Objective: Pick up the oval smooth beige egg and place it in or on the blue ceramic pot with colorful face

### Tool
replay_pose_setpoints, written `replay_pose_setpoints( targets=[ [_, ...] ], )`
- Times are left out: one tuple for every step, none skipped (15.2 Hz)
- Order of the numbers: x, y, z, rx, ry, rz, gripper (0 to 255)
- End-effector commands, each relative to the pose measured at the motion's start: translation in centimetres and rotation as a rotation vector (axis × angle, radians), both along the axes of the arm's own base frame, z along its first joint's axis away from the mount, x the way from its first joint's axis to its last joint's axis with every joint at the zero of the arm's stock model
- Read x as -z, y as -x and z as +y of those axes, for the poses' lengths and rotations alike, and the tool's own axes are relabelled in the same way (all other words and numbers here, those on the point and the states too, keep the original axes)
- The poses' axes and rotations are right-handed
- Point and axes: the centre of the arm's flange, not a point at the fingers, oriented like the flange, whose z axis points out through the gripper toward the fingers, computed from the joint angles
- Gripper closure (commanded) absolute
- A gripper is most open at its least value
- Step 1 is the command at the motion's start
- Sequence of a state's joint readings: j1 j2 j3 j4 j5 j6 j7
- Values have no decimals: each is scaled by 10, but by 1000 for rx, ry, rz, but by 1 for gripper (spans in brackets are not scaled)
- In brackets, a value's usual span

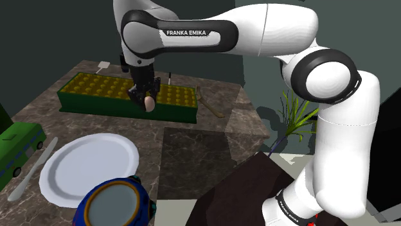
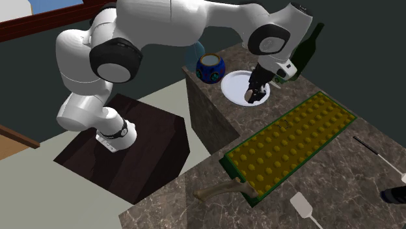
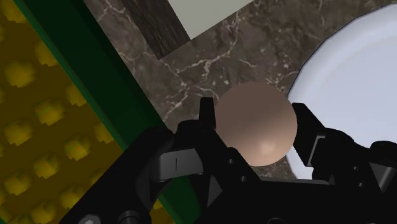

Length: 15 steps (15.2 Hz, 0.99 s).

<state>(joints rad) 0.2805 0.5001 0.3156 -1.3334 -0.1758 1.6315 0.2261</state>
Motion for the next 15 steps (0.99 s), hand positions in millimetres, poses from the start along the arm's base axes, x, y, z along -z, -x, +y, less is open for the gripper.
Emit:
replay_pose_setpoints(
  targets=[
    [-12, 0, 0, 0, 0, 0, 255],
    [-17, 0, 0, 0, 0, 0, 255],
    [-23, 0, 0, 0, 0, 0, 255],
    [-28, 0, 0, 0, 0, 0, 255],
    [-33, 0, 0, 0, 0, 0, 255],
    [-39, 0, 0, 0, 0, 0, 255],
    [-44, 0, 0, 0, 0, 0, 255],
    [-49, 0, 0, 0, 0, 0, 255],
    [-54, 0, 0, 0, 0, 0, 255],
    [-60, 0, 0, 0, 0, 0, 255],
    [-65, 0, 0, 0, 0, 0, 255],
    [-70, 0, 0, 0, 0, 0, 255],
    [-70, 10, 8, 0, 0, 0, 255],
    [-70, 20, 17, 0, 0, 0, 255],
    [-71, 30, 25, 0, 0, 0, 255]
  ],
)
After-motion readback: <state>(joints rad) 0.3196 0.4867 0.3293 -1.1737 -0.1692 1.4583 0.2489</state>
